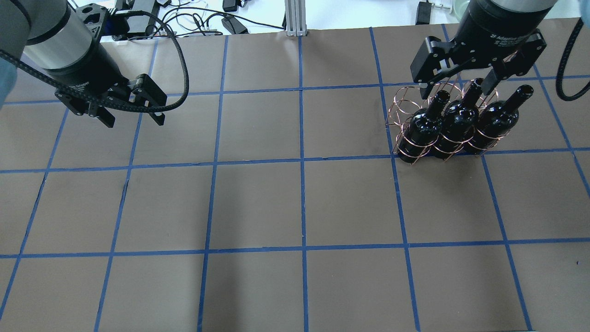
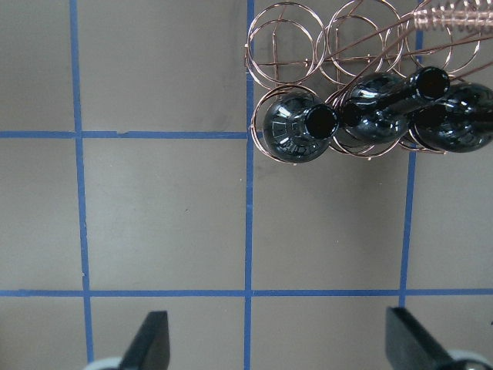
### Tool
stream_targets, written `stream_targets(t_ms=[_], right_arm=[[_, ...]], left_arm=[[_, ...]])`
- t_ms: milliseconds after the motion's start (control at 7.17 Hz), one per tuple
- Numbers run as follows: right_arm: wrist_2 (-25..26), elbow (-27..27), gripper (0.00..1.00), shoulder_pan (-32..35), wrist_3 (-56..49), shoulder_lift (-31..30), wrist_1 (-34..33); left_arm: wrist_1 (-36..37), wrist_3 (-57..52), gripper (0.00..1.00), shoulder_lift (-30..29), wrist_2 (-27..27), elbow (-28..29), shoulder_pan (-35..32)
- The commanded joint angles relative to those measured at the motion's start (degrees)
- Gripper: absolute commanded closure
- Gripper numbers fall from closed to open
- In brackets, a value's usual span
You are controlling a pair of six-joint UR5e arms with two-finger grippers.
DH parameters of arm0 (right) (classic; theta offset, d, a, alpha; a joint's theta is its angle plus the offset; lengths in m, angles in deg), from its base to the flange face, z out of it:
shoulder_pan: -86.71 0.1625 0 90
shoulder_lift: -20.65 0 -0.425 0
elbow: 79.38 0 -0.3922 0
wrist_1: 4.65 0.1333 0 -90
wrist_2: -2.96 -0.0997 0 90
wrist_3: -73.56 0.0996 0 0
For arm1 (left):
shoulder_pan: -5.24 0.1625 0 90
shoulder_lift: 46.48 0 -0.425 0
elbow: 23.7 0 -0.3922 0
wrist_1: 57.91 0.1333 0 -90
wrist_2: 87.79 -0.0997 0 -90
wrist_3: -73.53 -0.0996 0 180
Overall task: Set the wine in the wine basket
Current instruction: 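Open the right gripper and lift it off the bottle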
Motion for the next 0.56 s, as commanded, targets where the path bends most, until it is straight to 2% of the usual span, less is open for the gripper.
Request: stream_targets(t_ms=[0, 419], right_arm=[[-0.1, 0.4, 0.0, 1.0, 2.6, -0.1, -0.1], [0.0, 0.5, 0.0, 1.0, 2.0, 0.5, -0.1]], left_arm=[[-0.4, 0.0, 0.0, 1.3, 0.1, 0.0, -0.1], [-0.6, 0.0, 0.0, 2.6, 0.0, 0.0, -0.1]])
